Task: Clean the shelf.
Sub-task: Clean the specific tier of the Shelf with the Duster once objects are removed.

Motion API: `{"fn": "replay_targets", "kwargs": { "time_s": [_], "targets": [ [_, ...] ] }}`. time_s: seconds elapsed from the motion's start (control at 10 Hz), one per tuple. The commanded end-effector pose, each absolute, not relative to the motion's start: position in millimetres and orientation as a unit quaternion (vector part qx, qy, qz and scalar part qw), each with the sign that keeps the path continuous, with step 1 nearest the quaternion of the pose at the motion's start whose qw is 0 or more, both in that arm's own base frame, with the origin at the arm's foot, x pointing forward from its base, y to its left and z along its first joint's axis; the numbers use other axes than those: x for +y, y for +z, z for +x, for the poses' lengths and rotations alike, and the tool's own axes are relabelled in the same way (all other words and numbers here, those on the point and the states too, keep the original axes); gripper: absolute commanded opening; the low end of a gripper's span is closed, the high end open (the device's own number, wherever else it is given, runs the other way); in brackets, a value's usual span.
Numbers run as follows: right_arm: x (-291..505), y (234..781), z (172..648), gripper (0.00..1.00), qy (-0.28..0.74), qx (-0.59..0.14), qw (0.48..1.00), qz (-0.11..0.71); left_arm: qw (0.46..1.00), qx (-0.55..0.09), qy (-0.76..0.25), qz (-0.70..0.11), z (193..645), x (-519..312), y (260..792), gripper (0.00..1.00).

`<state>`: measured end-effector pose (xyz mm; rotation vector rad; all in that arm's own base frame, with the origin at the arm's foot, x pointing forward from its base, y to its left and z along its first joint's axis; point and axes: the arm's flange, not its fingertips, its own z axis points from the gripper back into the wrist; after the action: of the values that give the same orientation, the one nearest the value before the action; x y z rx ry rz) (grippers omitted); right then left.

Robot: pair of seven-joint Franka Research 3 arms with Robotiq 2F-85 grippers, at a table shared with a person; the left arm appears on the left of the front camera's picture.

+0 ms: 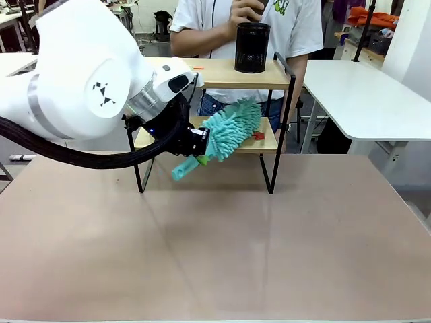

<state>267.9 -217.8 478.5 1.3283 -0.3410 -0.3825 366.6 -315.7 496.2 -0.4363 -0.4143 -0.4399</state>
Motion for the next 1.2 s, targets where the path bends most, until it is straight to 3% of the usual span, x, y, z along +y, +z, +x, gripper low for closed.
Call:
{"fn": "replay_targets", "kwargs": {
  "time_s": [0.0,0.5,1.1],
  "targets": [
    [-218.2,480.4,269.6,1.0,-0.165,-0.168,0.754,0.614,0.905,-0.178,-0.296,-0.247,371.2,-310.1,498.9,0.12],
    [-218.2,480.4,269.6,1.0,-0.165,-0.168,0.754,0.614,0.877,-0.161,-0.412,-0.188,360.0,-296.3,494.3,0.12],
    [-218.2,480.4,269.6,1.0,-0.165,-0.168,0.754,0.614,0.902,-0.206,-0.309,-0.219,369.4,-251.6,514.1,0.12]
  ]
}}
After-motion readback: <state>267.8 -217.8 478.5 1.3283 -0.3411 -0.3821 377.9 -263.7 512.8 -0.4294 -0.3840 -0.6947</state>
